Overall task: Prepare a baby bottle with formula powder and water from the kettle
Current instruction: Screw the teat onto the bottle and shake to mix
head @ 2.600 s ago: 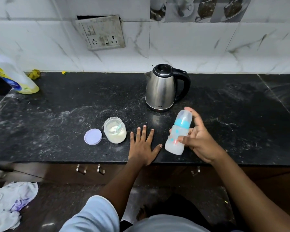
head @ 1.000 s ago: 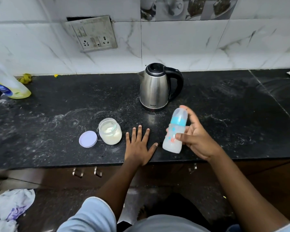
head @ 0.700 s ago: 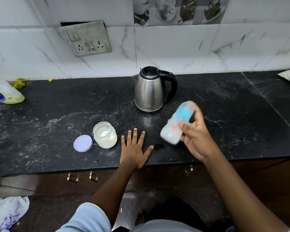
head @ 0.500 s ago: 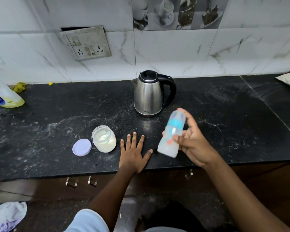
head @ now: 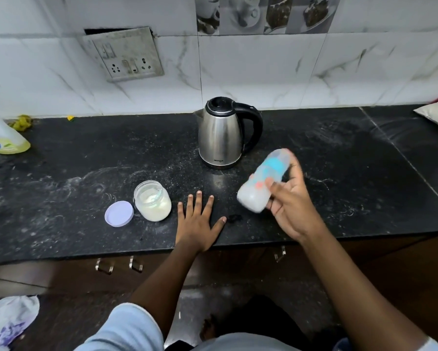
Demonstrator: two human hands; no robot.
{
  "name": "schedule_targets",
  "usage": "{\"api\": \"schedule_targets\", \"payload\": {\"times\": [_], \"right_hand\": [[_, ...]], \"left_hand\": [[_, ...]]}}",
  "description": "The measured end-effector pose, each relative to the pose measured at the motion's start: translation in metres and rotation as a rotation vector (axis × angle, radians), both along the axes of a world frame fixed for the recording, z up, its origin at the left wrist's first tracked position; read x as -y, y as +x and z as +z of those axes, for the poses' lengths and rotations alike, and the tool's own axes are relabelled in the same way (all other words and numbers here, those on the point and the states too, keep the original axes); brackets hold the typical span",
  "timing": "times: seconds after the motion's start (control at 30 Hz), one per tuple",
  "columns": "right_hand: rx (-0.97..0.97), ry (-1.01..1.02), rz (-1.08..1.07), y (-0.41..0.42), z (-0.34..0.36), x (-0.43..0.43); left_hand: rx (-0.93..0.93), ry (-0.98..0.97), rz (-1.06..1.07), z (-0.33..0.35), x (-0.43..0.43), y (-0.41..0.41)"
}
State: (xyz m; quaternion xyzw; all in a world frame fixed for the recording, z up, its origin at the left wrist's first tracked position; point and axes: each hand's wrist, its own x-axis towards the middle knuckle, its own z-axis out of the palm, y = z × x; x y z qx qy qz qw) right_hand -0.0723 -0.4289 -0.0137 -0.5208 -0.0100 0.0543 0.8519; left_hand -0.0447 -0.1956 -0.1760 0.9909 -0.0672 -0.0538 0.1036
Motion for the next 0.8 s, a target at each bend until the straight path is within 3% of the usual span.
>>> {"api": "schedule_targets", "payload": {"times": [0.07, 0.13, 0.27, 0.37, 0.5, 0.6, 0.73, 0.8], "right_hand": [[0.007, -0.025, 0.014, 0.000, 0.001, 0.001], [0.058, -0.144, 0.181, -0.003, 0.002, 0.001], [-0.026, 0.011, -0.036, 0.000, -0.002, 0.004], [0.027, -0.126, 0.121, -0.003, -0.001, 0.003], [-0.007, -0.004, -0.068, -0.002, -0.006, 0.003], [0.027, -0.091, 0.096, -0.004, -0.003, 0.002], [-0.044, 0.054, -0.135, 0.001, -0.008, 0.004], [-0.022, -0.054, 0.029, -0.002, -0.009, 0.003]], "left_hand": [[-0.005, 0.001, -0.001, 0.001, 0.001, -0.001], [-0.014, 0.010, -0.008, 0.002, 0.000, -0.001], [-0.011, -0.001, -0.001, 0.003, 0.001, -0.002], [-0.021, 0.003, -0.008, 0.004, 0.000, -0.003], [-0.023, -0.003, -0.004, 0.005, 0.001, -0.002], [-0.024, 0.002, -0.008, 0.005, 0.001, -0.003], [-0.024, -0.002, -0.005, 0.006, 0.001, -0.003], [-0.024, -0.001, -0.007, 0.006, 0.001, -0.004]]}}
